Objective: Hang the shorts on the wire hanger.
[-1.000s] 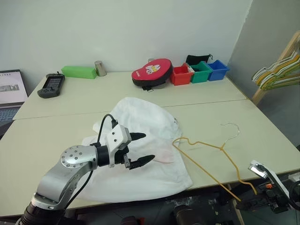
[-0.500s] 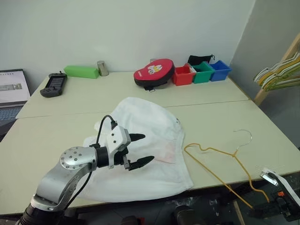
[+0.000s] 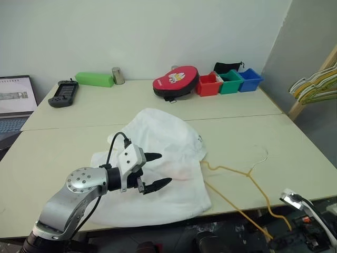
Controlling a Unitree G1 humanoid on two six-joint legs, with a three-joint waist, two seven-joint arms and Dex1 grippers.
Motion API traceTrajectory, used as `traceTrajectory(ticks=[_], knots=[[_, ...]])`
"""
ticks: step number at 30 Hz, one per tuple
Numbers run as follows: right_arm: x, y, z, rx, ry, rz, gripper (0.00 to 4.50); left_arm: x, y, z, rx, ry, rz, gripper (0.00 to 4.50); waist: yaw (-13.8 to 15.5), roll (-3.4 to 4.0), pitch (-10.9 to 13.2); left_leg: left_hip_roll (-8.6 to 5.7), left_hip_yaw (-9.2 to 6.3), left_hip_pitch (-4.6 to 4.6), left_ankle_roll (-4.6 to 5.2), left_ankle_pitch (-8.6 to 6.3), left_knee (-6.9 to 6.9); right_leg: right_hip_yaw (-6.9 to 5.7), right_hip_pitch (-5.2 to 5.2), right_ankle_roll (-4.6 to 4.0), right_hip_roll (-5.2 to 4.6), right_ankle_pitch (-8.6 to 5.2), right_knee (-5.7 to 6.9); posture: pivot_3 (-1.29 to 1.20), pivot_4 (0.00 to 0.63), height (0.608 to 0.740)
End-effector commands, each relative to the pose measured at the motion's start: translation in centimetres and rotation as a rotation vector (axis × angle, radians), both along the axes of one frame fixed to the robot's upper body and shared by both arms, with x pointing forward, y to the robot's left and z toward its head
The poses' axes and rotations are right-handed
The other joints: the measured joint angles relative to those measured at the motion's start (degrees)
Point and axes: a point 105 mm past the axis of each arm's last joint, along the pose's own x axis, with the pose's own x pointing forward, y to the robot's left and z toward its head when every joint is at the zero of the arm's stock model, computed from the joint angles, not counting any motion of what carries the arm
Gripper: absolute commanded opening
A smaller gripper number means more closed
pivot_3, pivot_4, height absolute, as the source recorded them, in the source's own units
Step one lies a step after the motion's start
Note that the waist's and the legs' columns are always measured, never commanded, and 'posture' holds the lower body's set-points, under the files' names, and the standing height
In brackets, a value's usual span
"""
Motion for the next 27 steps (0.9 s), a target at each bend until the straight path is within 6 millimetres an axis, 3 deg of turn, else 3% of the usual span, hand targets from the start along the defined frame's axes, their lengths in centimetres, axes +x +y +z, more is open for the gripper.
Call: traceTrajectory(ticks=[1,4,10,15,27], knots=[[0.8,0.1,0.8,0.02,-0.026,-0.036,0.0,0.1,-0.3,1.2,0.004,-0.067,-0.019,4.47,0.1,0.0,0.0,0.0,-0.01,0.0,0.0,0.0,-0.01,-0.01,0.0,0.0,0.0,0.0,0.0,-0.05,0.055,0.74],[1.3,0.8,0.1,0.034,-0.01,-0.07,0.0,0.3,-0.3,1.3,0.004,-0.072,-0.02,4.47,0.1,-0.01,0.0,0.01,-0.02,-0.01,-0.01,-0.01,-0.04,-0.03,0.0,0.0,0.0,0.0,0.0,-0.05,0.051,0.74],[0.2,2.9,-1.1,0.067,0.043,-0.037,0.0,0.7,-0.1,1.4,0.033,-0.09,-0.025,4.47,0.2,0.12,-0.1,0.0,-0.01,-0.04,-0.01,-0.01,-0.05,-0.02,-0.01,0.0,0.01,0.0,0.0,-0.04,0.049,0.74],[-1.6,2.7,-1.6,0.026,0.075,0.019,0.0,-0.3,0.0,-0.4,0.114,-0.091,-0.067,4.47,0.1,0.11,-0.1,0.03,-0.01,-0.05,-0.04,-0.03,-0.12,-0.03,-0.01,0.0,0.01,0.0,-0.11,-0.04,0.048,0.74],[1.8,3.8,-1.0,0.205,0.179,-0.132,0.0,0.2,0.2,-0.4,0.135,-0.129,-0.064,4.47,0.3,0.04,-0.1,0.06,0.02,-0.16,-0.01,-0.05,-0.09,-0.02,0.05,0.03,0.0,0.03,-0.41,-0.02,0.047,0.74]])
